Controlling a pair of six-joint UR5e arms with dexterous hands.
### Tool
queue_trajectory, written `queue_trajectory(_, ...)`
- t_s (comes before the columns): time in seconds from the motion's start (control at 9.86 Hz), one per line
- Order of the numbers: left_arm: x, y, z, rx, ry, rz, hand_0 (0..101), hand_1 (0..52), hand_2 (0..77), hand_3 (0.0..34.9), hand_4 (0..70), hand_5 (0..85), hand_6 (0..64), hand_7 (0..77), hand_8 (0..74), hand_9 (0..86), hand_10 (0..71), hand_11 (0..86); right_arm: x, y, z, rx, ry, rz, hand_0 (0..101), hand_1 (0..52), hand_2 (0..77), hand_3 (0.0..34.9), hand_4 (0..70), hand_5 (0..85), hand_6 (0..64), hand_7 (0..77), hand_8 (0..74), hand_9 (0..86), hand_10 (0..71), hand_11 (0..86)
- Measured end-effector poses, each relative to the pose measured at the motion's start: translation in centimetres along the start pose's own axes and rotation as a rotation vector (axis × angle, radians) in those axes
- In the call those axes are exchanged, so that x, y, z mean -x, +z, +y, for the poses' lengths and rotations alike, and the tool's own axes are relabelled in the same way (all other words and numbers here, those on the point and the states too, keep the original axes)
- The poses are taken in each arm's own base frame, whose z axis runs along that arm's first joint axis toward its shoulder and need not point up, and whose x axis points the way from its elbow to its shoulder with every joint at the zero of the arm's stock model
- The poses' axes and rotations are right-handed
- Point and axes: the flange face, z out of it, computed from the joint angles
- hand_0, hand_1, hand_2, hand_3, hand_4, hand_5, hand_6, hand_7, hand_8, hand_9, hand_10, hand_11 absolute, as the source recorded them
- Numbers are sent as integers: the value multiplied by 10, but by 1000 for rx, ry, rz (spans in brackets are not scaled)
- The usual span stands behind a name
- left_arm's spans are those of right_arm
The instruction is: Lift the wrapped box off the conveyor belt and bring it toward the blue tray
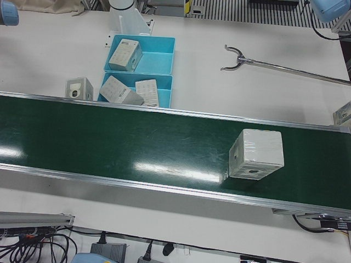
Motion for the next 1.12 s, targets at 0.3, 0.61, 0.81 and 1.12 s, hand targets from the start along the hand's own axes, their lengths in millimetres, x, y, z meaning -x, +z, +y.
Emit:
queue_trajectory(0.3,0,0,0,0,0,0,0,0,11,0,5,5,5,5,5,0,5,0,-1,2,1,1,-7,1,401,93,147,297,44,180,0,191,0,38,16,38)
queue_trajectory(0.61,0,0,0,0,0,0,0,0,5,0,5,5,5,5,5,0,5,0,-2,2,0,-1,-8,3,401,93,153,296,65,191,0,202,0,38,16,38)
queue_trajectory(0.81,0,0,0,0,0,0,0,0,11,0,0,5,5,5,0,0,5,0,-2,1,-1,-3,-9,3,401,93,153,297,65,191,0,196,0,38,33,38)
queue_trajectory(1.12,0,0,0,0,0,0,0,0,5,0,5,5,0,5,5,0,5,0,-2,1,-2,-5,-11,3,400,93,153,302,65,191,0,196,0,38,33,44)
